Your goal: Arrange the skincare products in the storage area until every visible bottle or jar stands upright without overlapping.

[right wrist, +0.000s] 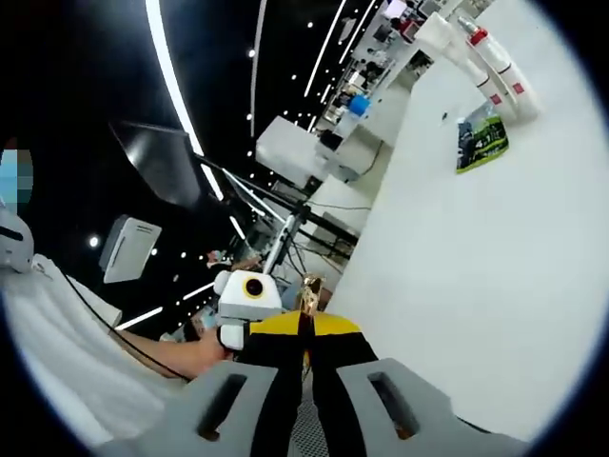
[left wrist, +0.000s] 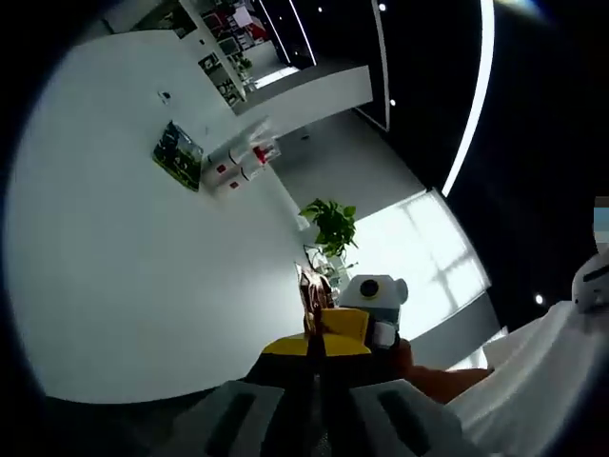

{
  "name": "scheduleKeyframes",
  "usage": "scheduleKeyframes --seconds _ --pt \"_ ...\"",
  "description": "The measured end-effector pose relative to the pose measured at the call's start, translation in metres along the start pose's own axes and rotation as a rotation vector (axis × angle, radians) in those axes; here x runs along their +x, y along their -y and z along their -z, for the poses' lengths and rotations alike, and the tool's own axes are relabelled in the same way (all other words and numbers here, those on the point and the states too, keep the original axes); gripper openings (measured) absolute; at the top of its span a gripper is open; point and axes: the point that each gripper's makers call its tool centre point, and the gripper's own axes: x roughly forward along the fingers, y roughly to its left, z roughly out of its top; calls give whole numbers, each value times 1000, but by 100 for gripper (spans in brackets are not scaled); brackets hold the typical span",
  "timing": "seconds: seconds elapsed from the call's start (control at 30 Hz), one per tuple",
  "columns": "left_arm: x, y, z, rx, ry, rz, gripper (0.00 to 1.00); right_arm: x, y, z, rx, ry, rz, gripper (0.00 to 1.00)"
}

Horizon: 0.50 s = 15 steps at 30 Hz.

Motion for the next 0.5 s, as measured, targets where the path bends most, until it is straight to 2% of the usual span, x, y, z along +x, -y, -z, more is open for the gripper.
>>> scheduleKeyframes --seconds 0.2,0.3,0.43,0.5 --pt "-5 7 4 -47 3 25 1 -1 -6 4 54 2 -14 0" --pt "-5 11 -2 -53 12 35 1 1 -10 -3 98 30 -3 0" --pt "-7 19 -8 -97 14 65 1 2 -19 -9 100 69 18 0" --pt "-10 23 -8 -71 6 59 1 3 -22 -8 104 82 24 0"
